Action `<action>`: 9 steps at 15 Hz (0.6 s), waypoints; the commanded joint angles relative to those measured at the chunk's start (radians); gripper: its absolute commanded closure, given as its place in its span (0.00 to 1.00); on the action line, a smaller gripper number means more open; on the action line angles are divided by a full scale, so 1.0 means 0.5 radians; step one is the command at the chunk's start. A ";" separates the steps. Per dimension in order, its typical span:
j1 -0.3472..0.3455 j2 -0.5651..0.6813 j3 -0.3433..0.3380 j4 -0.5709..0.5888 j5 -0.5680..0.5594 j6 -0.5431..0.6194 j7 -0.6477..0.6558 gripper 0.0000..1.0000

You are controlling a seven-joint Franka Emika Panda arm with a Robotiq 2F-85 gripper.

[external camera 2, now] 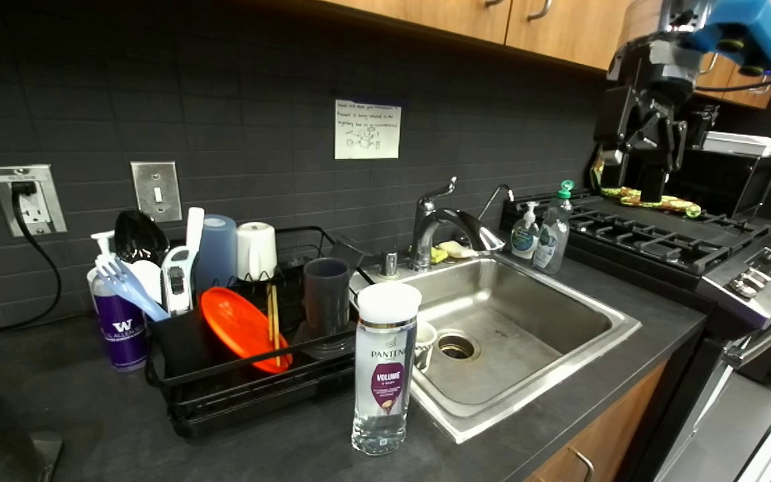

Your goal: Put the bottle in the sink

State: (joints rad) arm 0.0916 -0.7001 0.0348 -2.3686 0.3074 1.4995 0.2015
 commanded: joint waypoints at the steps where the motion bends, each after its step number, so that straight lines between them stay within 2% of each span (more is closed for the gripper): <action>1: -0.056 0.000 0.055 0.001 0.021 -0.003 -0.050 0.00; 9: 0.021 0.062 0.199 -0.038 0.013 0.144 -0.206 0.00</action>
State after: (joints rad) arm 0.0878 -0.6933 0.1128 -2.3817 0.3074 1.5271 0.1415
